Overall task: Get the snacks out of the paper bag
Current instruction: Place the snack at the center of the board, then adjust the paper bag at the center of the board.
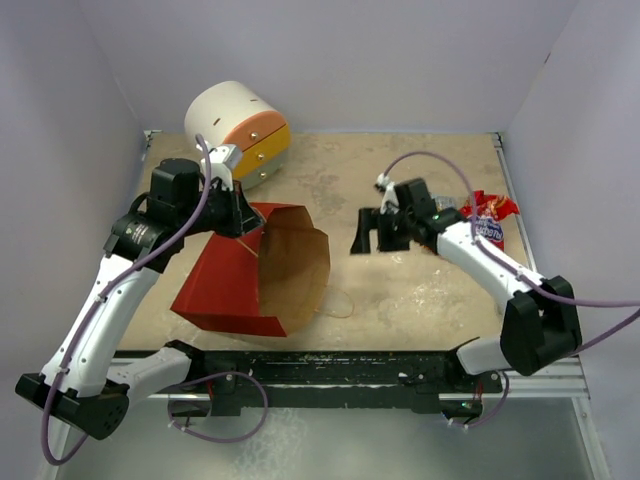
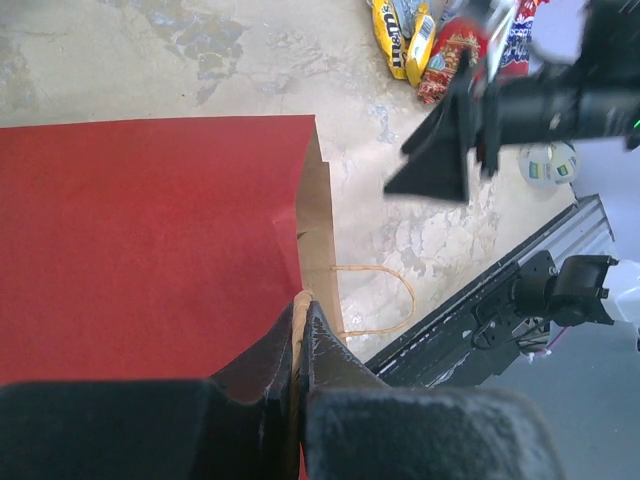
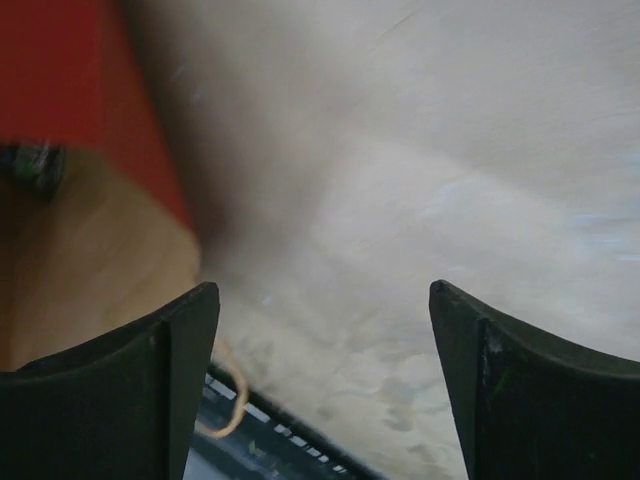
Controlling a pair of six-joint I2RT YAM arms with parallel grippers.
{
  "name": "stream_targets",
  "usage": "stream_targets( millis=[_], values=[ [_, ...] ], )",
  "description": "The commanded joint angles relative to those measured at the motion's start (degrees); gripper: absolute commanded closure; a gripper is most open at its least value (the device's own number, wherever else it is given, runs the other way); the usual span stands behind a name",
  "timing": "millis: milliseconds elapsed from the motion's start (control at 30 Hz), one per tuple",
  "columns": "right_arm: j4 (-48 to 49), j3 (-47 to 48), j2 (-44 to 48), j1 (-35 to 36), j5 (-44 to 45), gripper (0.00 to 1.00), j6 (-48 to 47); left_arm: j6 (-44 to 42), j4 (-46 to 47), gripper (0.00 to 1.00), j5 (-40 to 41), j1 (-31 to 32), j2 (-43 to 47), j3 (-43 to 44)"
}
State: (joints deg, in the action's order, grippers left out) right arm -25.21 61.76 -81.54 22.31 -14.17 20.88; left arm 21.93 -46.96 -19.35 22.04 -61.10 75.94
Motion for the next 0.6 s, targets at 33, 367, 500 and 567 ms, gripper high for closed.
stream_targets(
  millis=[33,367,500,567],
  values=[
    [16.02,-10.63,0.19,8.26,-20.72,0.1,10.63,1.06,1.1,1.0,-0.27,-0.03,1.1,0.96],
    [30.15,-14.17,-7.98,13.47,-21.31,0.42,24.82,2.37,1.25,1.0,-0.66,-0.07,0.08,1.42],
    [35.11,-15.97,-9.43,13.47,-21.0,0.56,29.76,3.07,3.77,1.0,-1.82,-0.06,-2.16,2.33],
    [38.08,-16.81,-9.79,13.46,-21.06,0.65,31.9,2.58,5.13,1.0,-2.31,-0.03,-3.81,3.3]
  ],
)
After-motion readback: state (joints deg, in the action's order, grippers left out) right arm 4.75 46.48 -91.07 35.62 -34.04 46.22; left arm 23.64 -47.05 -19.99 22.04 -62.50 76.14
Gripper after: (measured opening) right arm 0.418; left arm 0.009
